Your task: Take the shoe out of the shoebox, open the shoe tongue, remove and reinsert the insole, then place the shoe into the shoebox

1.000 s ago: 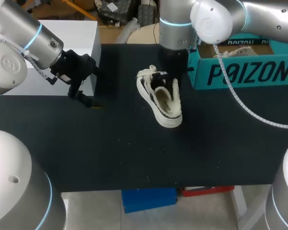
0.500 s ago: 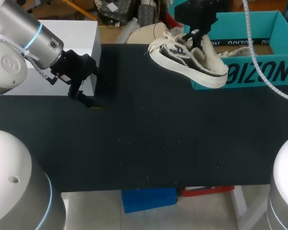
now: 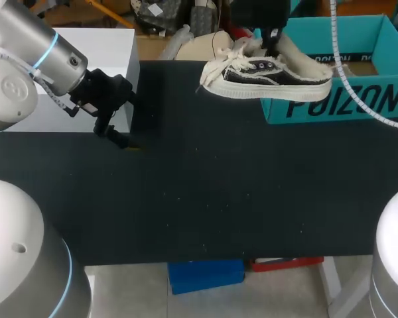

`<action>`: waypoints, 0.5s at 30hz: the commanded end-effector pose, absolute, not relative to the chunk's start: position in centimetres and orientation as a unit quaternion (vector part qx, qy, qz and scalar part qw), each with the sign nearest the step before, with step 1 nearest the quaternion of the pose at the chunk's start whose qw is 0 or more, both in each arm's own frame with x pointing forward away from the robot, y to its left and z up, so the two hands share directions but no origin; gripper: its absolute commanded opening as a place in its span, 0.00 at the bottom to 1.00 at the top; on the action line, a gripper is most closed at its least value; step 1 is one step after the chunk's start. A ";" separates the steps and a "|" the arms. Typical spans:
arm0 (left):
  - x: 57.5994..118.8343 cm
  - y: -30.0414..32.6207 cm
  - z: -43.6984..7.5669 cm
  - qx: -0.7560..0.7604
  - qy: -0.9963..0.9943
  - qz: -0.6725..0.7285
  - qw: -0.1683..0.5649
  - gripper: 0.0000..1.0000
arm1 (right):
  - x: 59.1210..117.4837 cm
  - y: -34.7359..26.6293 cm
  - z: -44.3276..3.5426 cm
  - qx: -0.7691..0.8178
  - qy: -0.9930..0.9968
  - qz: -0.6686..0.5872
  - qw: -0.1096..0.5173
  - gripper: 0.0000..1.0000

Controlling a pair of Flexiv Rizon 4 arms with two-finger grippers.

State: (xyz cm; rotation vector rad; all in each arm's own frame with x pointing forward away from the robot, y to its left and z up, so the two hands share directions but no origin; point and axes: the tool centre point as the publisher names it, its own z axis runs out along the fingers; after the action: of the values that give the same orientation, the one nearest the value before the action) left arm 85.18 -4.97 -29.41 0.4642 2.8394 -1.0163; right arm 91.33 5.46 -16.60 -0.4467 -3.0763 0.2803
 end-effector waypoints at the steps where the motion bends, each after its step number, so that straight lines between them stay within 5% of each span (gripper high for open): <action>1: 85.1 -5.0 -29.5 0.152 0.930 -0.333 0.047 1.00 | 91.3 6.4 -16.5 -0.130 -0.987 0.094 0.013 0.00; 15: 85.1 -5.0 -29.5 0.152 0.930 -0.333 0.047 1.00 | 102.1 1.2 -16.0 -0.046 -0.988 0.150 -0.009 0.00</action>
State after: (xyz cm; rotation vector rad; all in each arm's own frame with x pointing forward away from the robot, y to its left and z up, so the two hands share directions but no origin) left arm 85.19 -4.97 -29.42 0.4641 2.8394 -1.0163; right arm 98.80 2.38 -16.32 -0.1627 -3.1685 0.4832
